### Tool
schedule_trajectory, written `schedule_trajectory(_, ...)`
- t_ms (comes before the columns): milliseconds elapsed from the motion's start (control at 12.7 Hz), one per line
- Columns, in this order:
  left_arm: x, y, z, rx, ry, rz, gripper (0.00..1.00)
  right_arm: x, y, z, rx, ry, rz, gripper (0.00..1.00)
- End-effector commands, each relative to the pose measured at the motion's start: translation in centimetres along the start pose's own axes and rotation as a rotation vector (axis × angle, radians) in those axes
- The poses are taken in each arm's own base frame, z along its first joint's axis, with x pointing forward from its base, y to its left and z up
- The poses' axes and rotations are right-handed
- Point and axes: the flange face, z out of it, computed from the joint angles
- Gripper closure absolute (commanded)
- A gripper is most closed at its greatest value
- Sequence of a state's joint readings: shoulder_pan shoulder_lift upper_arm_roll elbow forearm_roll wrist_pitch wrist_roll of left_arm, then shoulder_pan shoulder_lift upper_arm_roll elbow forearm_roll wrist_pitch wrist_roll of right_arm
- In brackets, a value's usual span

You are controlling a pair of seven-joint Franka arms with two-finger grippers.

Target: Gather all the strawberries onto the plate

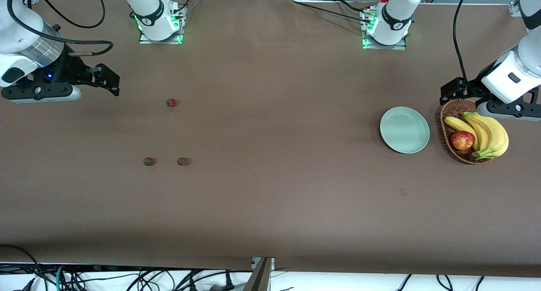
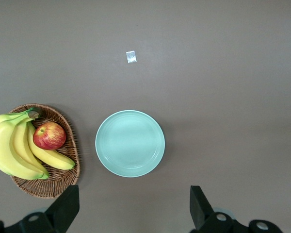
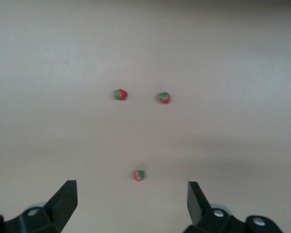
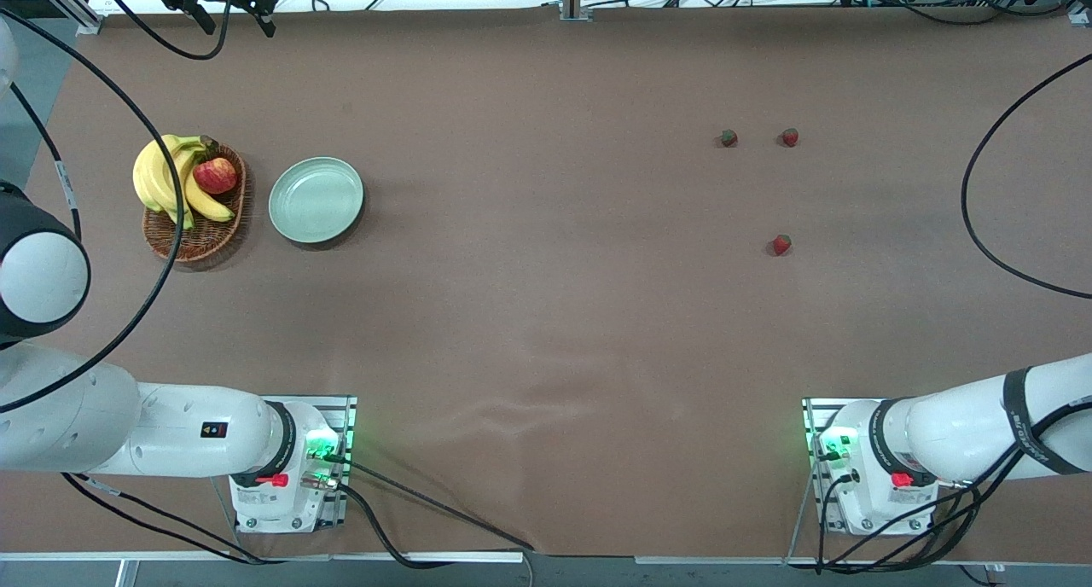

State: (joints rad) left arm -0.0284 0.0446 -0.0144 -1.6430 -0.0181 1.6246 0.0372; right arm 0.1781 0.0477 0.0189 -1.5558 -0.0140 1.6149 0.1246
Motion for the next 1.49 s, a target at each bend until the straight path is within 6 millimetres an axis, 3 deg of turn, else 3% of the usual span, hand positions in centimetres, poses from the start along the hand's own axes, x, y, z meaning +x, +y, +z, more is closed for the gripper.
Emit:
schedule_trajectory(0, -0.4, 0.0, -0.8, 0.02, 0.004, 0.005, 0.0, 0.3, -0.2, -0.8, -0.011, 0.018, 0.009, 0.0)
schedule_trajectory(942, -0.3, 0.0, -0.9, 0.017, 0.007, 0.004, 0.0, 0.6, -0.2, -0.3, 0.001, 0.013, 0.011, 0.0)
schedule_trajectory(1256, -0.3, 0.1, -0.9, 0.016, 0.009, 0.004, 0.0, 0.8, -1.1, 3.5, -0.014, -0.106, -0.043, 0.0)
schedule_trajectory(1413, -0.3, 0.1, -0.9, 0.014, 0.009, 0.004, 0.0, -0.1, -2.7, 7.8, -0.023, -0.199, -0.071, 0.0)
